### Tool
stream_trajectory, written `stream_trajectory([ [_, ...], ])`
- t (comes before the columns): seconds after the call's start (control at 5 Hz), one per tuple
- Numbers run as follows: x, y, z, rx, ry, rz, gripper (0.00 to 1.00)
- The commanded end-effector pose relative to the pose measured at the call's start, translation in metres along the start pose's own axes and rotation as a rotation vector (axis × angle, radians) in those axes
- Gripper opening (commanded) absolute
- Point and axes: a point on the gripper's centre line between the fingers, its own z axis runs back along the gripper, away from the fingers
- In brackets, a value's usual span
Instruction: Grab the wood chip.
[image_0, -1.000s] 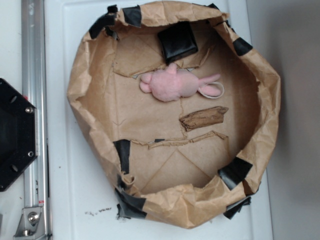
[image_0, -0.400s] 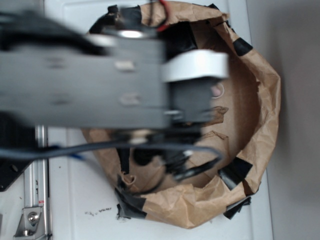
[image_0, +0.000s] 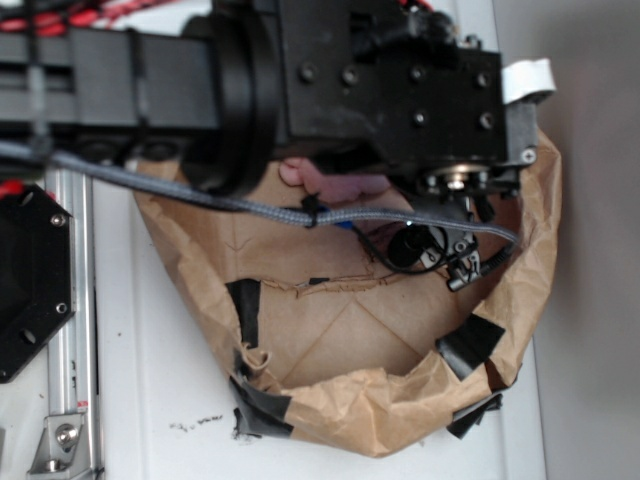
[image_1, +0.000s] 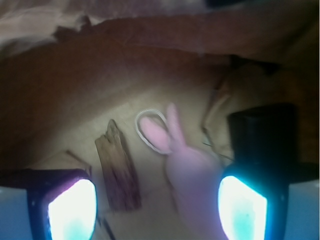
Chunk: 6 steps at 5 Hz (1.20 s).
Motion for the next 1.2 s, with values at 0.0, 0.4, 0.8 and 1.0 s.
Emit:
stream_trajectory([
  [0.0,0.005,-0.014,-0.035,-0.094,-0.043,-0.061,1.0],
  [0.4,0.003,-0.04,-0.044,-0.118,-0.057,-0.142,1.0],
  [0.8,-0.025,-0.037,-0.031,-0.192,-0.049,-0.236,1.0],
  [1.0,-0.028,-0.039,-0.035,-0.19,-0.026,-0.236,1.0],
])
